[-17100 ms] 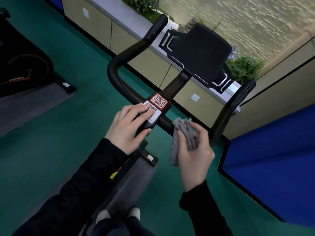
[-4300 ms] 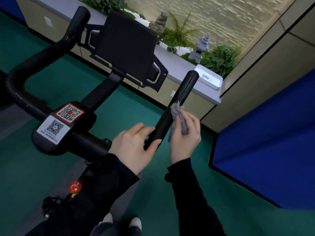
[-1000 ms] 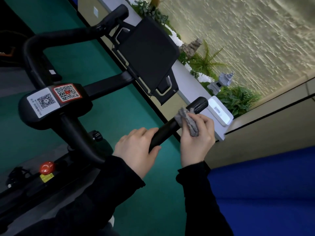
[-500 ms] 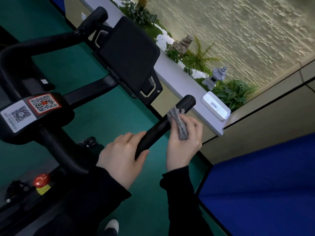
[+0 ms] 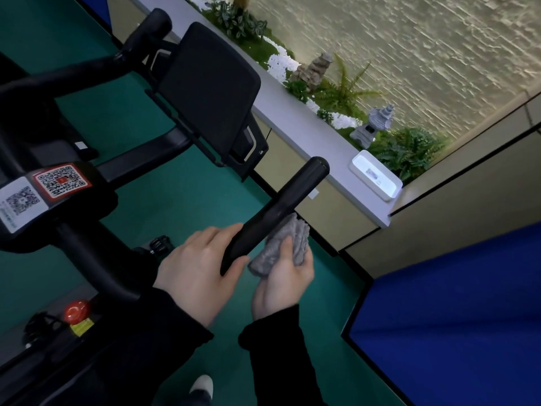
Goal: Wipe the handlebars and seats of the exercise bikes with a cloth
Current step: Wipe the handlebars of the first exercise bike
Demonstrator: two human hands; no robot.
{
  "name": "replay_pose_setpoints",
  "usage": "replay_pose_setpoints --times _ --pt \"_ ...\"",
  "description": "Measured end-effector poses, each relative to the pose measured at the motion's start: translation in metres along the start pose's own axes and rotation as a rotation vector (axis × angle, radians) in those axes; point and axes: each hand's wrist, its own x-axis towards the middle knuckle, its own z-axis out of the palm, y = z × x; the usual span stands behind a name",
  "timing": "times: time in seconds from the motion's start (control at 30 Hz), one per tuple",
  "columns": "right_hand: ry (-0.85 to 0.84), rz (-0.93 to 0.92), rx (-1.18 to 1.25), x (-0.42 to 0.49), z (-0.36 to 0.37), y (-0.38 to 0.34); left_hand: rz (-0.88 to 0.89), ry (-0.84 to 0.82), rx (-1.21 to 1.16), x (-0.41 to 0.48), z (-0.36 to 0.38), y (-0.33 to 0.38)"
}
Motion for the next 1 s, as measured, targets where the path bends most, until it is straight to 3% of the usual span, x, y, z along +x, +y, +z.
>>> replay_pose_setpoints --times 0.2,0.4,0.73,1.0 --pt "-0.3 0.177 0.139 0.003 -0.001 -0.013 0.026 0.047 0.034 0.001 0.002 -0.001" --pt "-0.51 0.184 0.064 0.021 -0.002 -0.024 0.06 0.073 0.047 0.0 0.002 -0.003" --pt "-0.52 0.145 0.048 0.047 0.008 -0.051 0.056 0.096 0.071 -0.002 0.004 -0.001" --pt "-0.553 0.17 -0.209 0.035 -0.003 -0.028 0.055 0.088 0.069 0.0 0.002 -0.001"
